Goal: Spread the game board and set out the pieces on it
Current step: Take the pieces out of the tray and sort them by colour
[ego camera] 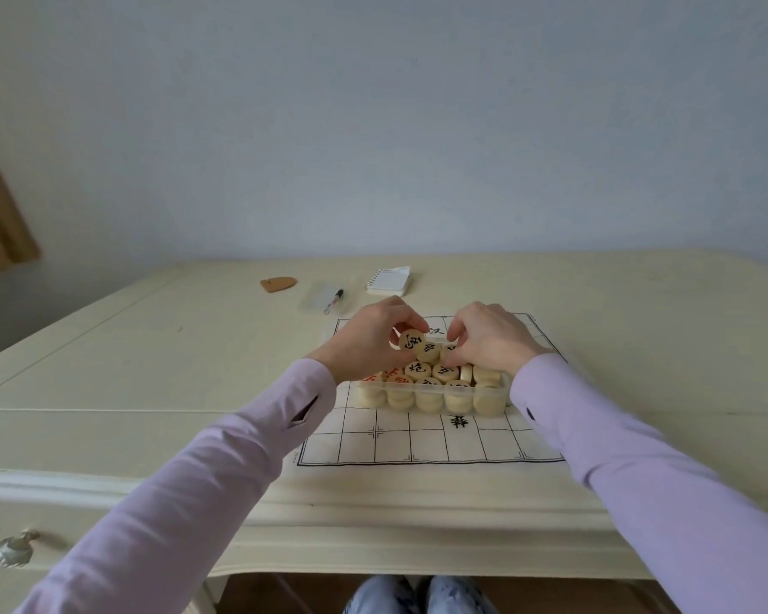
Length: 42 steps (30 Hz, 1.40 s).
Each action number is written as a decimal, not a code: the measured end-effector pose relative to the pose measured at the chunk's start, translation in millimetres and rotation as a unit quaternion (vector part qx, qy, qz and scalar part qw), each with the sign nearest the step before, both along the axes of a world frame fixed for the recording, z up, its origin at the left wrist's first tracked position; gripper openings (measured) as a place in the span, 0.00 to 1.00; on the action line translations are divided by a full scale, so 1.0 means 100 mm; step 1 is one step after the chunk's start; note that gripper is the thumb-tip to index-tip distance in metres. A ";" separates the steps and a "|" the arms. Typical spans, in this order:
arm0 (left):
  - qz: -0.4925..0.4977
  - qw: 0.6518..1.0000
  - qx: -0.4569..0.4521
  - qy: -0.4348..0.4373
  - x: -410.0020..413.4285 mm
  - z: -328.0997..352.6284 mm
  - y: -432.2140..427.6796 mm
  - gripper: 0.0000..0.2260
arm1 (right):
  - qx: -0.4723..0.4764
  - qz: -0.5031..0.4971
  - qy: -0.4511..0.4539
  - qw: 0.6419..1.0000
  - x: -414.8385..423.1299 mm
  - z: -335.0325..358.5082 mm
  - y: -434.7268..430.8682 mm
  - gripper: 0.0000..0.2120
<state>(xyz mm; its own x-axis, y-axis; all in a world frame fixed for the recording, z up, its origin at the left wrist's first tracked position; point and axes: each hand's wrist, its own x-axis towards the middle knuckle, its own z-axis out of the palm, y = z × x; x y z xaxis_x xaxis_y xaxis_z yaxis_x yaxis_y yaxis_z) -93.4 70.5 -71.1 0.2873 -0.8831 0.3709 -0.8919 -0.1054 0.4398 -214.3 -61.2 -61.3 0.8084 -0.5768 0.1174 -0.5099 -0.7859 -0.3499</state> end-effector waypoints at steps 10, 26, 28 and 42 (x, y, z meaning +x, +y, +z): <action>0.077 0.995 0.026 0.063 0.05 -0.05 0.00 0.14 | 0.027 0.096 -0.037 0.994 -0.06 0.01 0.00 0.20; 0.106 0.982 0.146 0.054 -0.03 0.04 -0.28 0.13 | 0.036 0.112 0.040 0.992 -0.03 0.05 -0.07 0.20; 0.079 0.978 0.163 0.098 -0.04 0.07 -0.26 0.13 | 0.022 0.125 0.044 0.991 -0.03 0.05 -0.07 0.18; -0.008 0.934 0.356 0.020 0.05 0.35 -0.17 0.19 | 0.037 0.125 0.109 0.985 0.01 0.10 -0.02 0.15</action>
<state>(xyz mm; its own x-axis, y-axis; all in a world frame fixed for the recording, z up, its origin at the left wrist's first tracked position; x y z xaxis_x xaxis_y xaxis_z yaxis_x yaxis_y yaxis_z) -88.5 53.2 -35.8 0.2724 -0.9064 -0.3230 -0.8800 -0.3705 0.2974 -212.9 -63.3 -50.9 0.9280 -0.3563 -0.1088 -0.3721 -0.8734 -0.3143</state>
